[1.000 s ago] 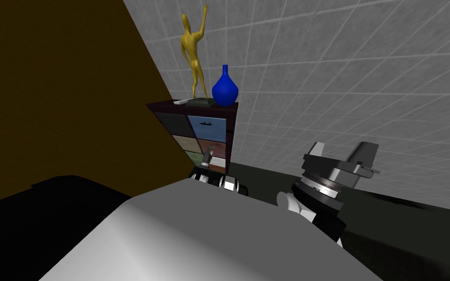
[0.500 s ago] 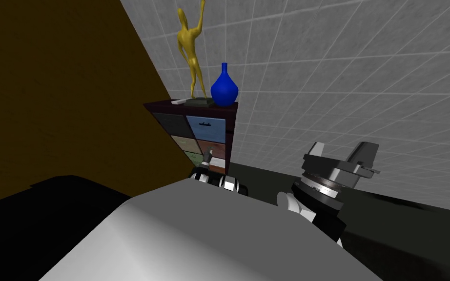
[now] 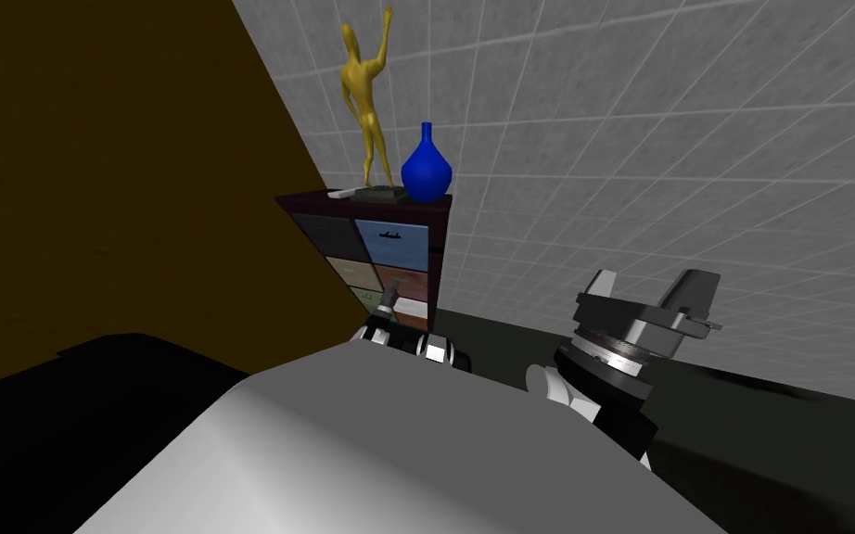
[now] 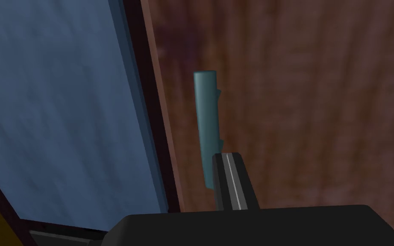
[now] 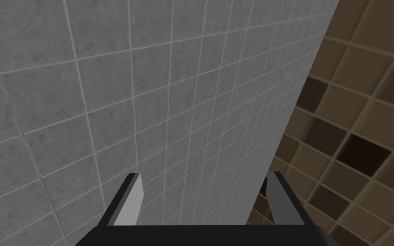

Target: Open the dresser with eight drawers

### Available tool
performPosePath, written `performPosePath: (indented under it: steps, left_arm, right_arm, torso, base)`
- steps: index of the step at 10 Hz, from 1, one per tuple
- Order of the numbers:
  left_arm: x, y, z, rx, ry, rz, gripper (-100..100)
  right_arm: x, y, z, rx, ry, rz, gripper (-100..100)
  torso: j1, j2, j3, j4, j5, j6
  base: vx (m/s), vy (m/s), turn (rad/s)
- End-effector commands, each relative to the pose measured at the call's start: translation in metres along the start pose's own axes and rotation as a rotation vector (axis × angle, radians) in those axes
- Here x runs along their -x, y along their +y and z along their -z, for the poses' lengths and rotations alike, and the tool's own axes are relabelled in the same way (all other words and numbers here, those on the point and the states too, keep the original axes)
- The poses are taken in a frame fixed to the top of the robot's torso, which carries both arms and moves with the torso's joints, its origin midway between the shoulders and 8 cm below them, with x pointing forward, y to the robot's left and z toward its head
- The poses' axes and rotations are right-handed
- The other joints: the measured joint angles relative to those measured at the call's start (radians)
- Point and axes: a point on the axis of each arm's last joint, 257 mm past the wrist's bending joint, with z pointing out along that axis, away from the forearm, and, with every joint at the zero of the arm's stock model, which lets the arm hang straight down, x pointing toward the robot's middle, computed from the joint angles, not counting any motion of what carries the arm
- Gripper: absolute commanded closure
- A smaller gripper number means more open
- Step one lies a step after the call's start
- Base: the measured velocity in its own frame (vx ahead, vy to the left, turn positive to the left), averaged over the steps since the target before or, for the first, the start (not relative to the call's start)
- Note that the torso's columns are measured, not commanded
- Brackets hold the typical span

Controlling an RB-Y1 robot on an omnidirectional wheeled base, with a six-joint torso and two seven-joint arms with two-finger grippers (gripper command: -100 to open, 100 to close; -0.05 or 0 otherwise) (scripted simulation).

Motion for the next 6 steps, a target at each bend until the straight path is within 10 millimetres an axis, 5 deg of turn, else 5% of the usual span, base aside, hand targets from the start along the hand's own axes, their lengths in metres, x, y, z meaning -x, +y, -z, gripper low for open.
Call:
performPosePath:
  steps: [1,6]
  left_arm:
    - [0.006,-0.003,-0.006,0.016,0.016,-0.039,-100]
    - [0.004,-0.007,-0.017,0.047,0.011,-0.050,-100]
  right_arm:
    - [0.000,0.000,0.000,0.000,0.000,0.000,0]
    - [0.000,0.000,0.000,0.000,0.000,0.000,0]
  torso:
    - [-0.001,0.001,0.000,0.002,-0.001,0.000]
    - [0.001,0.000,0.000,0.000,0.000,0.000]
  base:
    - [-0.013,-0.044,-0.001]
    - [-0.020,-0.040,-0.001]
